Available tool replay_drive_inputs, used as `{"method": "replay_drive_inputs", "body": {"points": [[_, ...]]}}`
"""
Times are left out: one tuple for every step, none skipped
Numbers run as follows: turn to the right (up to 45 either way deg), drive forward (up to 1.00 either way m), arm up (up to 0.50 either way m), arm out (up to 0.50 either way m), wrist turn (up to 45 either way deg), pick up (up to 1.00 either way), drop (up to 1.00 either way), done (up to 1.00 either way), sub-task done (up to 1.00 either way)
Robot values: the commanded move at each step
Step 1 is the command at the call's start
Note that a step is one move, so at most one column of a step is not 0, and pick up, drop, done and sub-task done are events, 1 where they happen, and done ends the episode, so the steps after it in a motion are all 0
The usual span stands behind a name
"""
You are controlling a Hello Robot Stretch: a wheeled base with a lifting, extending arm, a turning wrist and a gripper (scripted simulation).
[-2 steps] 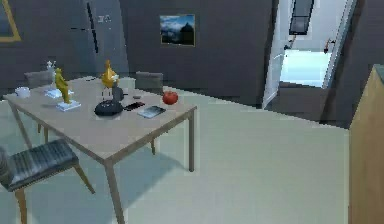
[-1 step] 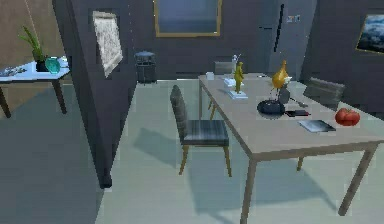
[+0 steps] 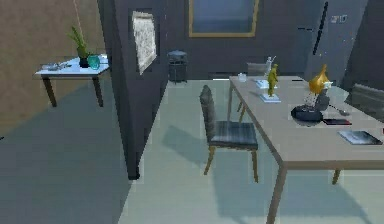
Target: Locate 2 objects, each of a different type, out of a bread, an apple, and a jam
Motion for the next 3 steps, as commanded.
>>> {"method": "replay_drive_inputs", "body": {"points": [[0.0,0.25,0.00,0.00,0.0,0.00,0.00,0.00,0.00],[45.0,0.00,0.00,0.00,0.0,0.00,0.00,0.00,0.00],[27.0,0.00,0.00,0.00,0.0,0.00,0.00,0.00,0.00]]}}
